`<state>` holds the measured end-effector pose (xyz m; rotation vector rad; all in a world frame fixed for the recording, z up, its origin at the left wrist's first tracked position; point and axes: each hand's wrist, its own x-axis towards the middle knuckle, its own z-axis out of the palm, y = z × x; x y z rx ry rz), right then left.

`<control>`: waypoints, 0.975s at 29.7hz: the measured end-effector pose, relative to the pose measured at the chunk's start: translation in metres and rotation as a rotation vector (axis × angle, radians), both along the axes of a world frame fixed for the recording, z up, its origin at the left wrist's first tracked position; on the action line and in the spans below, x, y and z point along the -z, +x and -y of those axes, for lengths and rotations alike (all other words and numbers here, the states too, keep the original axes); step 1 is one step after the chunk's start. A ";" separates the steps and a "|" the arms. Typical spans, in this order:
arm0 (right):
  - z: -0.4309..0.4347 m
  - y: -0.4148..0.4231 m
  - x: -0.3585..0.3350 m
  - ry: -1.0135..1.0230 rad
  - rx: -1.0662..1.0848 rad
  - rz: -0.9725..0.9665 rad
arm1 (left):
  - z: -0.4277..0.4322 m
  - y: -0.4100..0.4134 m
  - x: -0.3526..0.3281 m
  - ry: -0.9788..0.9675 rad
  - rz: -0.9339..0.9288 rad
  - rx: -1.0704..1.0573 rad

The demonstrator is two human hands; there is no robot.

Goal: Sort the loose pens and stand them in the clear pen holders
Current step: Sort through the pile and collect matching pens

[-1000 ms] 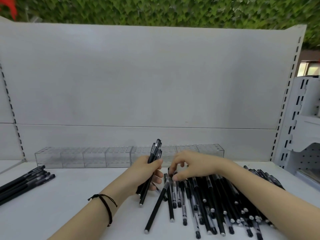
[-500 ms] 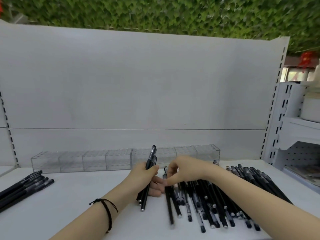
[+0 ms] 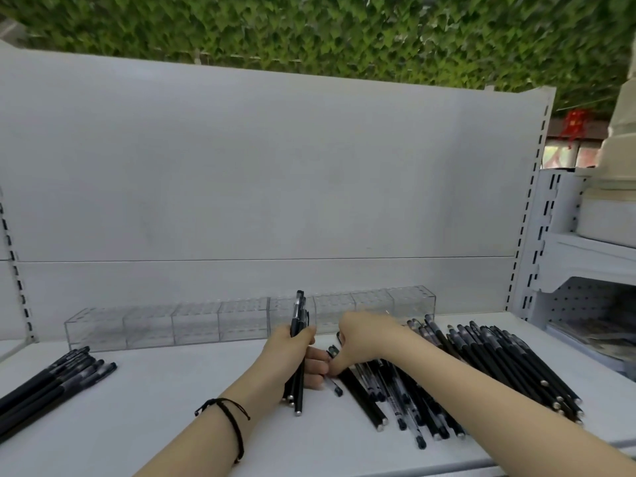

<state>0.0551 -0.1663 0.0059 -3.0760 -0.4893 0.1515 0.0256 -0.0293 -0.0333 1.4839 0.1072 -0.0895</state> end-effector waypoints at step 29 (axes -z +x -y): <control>-0.005 0.003 -0.003 0.405 0.058 -0.190 | -0.003 0.004 -0.005 -0.144 0.034 -0.183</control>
